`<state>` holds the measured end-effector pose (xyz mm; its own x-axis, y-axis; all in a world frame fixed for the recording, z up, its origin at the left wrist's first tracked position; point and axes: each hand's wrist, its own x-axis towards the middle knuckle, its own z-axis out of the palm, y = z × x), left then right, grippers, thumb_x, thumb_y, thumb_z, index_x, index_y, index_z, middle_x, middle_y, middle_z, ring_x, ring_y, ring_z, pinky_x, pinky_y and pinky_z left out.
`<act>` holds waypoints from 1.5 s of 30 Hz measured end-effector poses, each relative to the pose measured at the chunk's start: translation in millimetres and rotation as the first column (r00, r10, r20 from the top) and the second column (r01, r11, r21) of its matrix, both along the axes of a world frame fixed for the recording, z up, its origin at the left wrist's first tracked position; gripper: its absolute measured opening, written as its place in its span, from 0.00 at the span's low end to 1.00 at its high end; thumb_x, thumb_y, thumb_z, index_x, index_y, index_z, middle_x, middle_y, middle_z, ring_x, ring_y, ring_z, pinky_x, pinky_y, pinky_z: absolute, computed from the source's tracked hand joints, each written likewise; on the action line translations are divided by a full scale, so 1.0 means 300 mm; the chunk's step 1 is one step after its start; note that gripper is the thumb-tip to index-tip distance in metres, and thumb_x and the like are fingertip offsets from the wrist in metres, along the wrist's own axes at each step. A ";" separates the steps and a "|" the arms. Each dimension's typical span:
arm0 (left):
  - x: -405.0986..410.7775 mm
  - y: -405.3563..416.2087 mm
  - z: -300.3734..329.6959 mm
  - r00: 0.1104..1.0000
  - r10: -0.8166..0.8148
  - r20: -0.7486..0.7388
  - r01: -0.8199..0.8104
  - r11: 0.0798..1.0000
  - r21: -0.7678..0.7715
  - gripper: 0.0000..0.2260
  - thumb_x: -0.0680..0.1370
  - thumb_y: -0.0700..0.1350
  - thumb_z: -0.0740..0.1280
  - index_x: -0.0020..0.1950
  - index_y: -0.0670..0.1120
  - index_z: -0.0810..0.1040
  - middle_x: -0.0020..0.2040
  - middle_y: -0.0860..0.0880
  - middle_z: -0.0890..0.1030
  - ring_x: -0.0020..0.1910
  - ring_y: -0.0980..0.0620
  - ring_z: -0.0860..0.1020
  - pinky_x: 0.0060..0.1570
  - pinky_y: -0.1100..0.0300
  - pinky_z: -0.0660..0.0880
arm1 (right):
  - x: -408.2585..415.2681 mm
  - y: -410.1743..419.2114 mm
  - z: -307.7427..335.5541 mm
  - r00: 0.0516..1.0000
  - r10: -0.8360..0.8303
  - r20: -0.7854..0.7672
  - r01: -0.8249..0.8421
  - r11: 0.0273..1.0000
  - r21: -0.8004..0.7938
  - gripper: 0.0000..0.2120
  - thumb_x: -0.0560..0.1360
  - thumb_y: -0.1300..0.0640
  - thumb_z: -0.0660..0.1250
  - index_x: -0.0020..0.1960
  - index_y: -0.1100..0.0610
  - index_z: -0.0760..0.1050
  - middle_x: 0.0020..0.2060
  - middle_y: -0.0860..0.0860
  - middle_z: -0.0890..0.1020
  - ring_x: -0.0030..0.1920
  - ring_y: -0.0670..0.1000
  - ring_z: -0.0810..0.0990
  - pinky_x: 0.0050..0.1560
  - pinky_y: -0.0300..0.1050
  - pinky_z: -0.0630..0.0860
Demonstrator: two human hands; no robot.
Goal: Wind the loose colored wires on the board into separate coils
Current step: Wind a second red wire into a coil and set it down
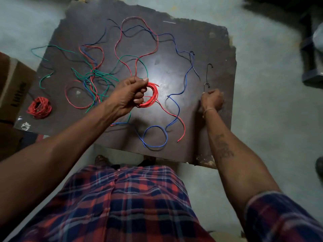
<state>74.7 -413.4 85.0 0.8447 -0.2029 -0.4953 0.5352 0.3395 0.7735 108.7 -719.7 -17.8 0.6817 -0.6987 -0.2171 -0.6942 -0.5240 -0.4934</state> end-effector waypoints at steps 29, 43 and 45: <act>-0.132 0.412 0.056 0.935 0.351 -0.059 -0.355 0.929 -0.106 0.12 0.84 0.39 0.63 0.40 0.44 0.71 0.27 0.52 0.64 0.18 0.62 0.59 0.16 0.69 0.55 | -0.181 0.600 0.410 0.431 0.780 0.454 -0.884 0.466 0.037 0.04 0.76 0.63 0.70 0.50 0.56 0.80 0.40 0.45 0.82 0.42 0.44 0.81 0.47 0.44 0.79; -0.241 0.602 0.097 0.927 0.369 0.064 -0.374 0.918 0.128 0.12 0.79 0.39 0.71 0.39 0.46 0.72 0.27 0.54 0.75 0.21 0.59 0.63 0.20 0.67 0.59 | -0.203 1.050 0.702 -0.088 0.989 -0.116 -0.902 -0.128 -0.413 0.04 0.75 0.54 0.72 0.48 0.48 0.86 0.42 0.48 0.80 0.48 0.57 0.80 0.50 0.54 0.62; -0.248 0.617 0.104 0.932 0.356 0.066 -0.362 0.920 0.149 0.12 0.79 0.39 0.71 0.40 0.46 0.72 0.26 0.54 0.74 0.21 0.59 0.63 0.20 0.67 0.59 | -0.209 1.092 0.683 -0.076 0.992 -0.104 -0.886 -0.115 -0.449 0.05 0.74 0.54 0.72 0.48 0.50 0.86 0.42 0.50 0.81 0.47 0.59 0.80 0.48 0.53 0.64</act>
<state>0.2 -228.4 116.1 0.8647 0.1947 -0.4630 0.3696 0.3774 0.8491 46.0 -392.1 187.0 0.6666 0.7437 0.0505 0.7427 -0.6569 -0.1300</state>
